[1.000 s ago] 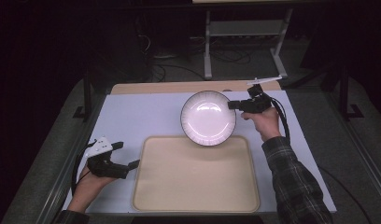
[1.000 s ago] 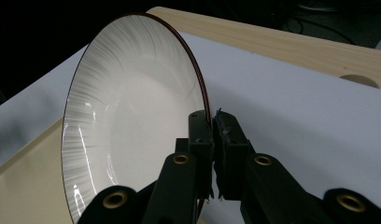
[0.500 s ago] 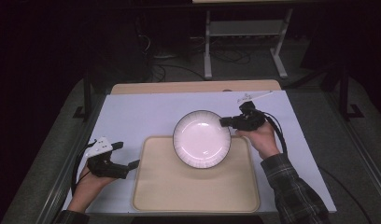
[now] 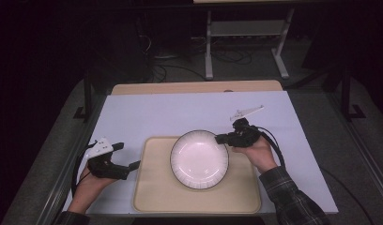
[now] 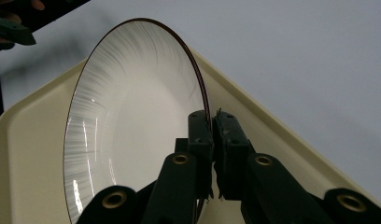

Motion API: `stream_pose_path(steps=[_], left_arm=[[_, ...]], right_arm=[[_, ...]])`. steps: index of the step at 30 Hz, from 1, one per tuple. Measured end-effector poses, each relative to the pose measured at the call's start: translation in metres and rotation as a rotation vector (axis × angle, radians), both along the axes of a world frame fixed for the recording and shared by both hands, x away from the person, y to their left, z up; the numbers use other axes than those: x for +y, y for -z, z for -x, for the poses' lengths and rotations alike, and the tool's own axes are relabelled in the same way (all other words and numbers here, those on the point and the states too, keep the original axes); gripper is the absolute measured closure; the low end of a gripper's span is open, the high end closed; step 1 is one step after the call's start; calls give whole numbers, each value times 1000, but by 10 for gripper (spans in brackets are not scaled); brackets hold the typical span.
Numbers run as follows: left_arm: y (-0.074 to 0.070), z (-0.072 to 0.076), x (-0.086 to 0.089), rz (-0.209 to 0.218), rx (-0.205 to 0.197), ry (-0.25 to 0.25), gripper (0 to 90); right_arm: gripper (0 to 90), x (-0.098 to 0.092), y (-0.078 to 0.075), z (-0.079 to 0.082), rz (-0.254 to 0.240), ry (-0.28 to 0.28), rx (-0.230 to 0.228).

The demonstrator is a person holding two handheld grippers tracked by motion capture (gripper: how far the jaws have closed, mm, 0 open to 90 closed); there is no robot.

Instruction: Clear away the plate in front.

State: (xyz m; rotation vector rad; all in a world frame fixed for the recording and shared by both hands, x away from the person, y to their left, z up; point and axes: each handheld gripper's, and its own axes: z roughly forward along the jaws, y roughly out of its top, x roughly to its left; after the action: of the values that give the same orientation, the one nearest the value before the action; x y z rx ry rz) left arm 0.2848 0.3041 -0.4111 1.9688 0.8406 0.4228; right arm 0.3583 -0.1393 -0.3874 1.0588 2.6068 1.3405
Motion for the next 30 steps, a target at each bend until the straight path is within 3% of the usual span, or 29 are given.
stream_pose_path(steps=[6,11,16,22,25,27,30], left_arm=[[1,0,0,-6,2,5,15],[1,0,-1,-6,4,7,16],[2,-1,-2,-12,6,12,16],[2,-1,-3,-17,7,16,16],[3,-1,-3,-18,9,18,15],[3,-1,-3,-17,9,18,15],[3,-1,-3,-18,11,19,15]], right_arm=[[851,2,5,7,-8,-27,26],[855,8,11,10,16,-44,24],[857,10,15,8,37,-33,26],[856,11,22,1,24,-35,45],[853,16,28,-2,64,-36,47],[855,17,32,-5,43,-43,59],[854,19,33,-7,49,-48,61]])
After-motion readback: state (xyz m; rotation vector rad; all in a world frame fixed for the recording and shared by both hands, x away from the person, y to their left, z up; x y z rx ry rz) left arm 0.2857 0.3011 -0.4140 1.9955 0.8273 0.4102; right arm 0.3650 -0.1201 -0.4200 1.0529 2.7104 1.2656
